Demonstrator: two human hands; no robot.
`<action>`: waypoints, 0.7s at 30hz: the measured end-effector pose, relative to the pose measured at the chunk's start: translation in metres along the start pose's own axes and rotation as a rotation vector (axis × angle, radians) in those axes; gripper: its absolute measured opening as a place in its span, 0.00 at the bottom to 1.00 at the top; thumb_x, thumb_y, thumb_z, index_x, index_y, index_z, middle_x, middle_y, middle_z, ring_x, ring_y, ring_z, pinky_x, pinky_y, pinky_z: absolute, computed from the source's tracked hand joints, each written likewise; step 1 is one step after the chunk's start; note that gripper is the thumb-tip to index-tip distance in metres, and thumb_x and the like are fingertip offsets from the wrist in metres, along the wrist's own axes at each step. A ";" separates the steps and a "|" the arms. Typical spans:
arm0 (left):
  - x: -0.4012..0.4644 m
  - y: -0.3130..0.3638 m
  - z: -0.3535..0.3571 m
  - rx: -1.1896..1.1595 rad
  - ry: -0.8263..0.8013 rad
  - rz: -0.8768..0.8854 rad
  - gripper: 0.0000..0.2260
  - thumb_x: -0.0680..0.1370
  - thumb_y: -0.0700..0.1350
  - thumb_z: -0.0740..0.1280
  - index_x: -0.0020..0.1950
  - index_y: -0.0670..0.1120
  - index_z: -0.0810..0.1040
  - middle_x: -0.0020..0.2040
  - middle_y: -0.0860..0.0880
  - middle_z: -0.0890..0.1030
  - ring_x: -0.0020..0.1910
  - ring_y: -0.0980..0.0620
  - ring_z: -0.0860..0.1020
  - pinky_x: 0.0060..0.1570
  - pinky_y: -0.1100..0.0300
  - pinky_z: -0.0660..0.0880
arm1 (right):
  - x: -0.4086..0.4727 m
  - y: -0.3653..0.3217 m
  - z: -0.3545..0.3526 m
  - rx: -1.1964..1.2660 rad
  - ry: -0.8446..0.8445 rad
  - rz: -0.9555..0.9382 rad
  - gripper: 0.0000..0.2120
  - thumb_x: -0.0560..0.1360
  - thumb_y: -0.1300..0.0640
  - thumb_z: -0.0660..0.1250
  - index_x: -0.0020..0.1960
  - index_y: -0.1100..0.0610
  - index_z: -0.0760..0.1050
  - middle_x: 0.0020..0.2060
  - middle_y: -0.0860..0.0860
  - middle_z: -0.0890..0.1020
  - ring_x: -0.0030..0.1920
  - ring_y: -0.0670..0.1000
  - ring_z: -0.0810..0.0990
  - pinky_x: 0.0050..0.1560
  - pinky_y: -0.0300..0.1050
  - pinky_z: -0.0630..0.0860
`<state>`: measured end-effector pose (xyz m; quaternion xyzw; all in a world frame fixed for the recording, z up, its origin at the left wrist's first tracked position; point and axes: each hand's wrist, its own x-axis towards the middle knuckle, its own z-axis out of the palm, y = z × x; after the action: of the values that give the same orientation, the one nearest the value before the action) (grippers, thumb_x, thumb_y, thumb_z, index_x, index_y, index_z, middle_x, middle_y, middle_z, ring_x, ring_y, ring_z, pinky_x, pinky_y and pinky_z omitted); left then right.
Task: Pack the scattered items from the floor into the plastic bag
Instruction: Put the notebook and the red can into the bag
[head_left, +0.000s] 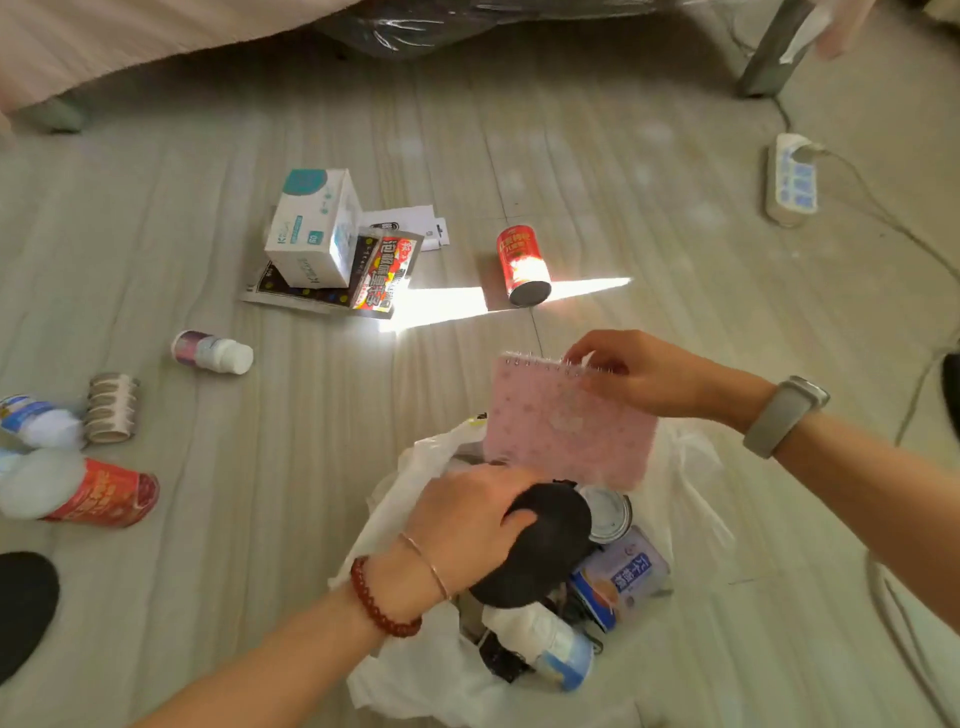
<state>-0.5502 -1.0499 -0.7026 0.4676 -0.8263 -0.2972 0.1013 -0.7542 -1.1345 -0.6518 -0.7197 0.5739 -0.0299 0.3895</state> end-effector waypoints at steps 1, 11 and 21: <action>-0.004 0.002 0.011 0.164 0.012 0.043 0.12 0.71 0.52 0.65 0.54 0.55 0.78 0.48 0.56 0.82 0.47 0.53 0.79 0.49 0.58 0.74 | -0.007 0.005 0.000 -0.038 -0.053 0.024 0.11 0.77 0.59 0.60 0.59 0.54 0.71 0.47 0.49 0.77 0.45 0.51 0.78 0.40 0.36 0.75; 0.004 -0.047 -0.001 0.069 0.056 -0.525 0.21 0.77 0.54 0.60 0.69 0.50 0.64 0.63 0.45 0.75 0.57 0.44 0.75 0.53 0.53 0.73 | -0.021 0.005 0.016 -0.455 0.024 -0.036 0.16 0.78 0.56 0.56 0.66 0.52 0.66 0.54 0.52 0.81 0.47 0.53 0.79 0.49 0.45 0.76; 0.012 -0.061 -0.015 -0.285 0.250 -0.592 0.09 0.77 0.45 0.63 0.53 0.45 0.80 0.53 0.46 0.82 0.48 0.54 0.74 0.47 0.64 0.65 | -0.026 -0.009 0.107 -0.235 -0.116 -0.121 0.14 0.78 0.56 0.58 0.62 0.56 0.72 0.54 0.52 0.75 0.51 0.52 0.76 0.51 0.46 0.75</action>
<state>-0.5062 -1.0891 -0.7280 0.7011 -0.5862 -0.3662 0.1753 -0.7032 -1.0556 -0.7102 -0.7941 0.5058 0.0558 0.3323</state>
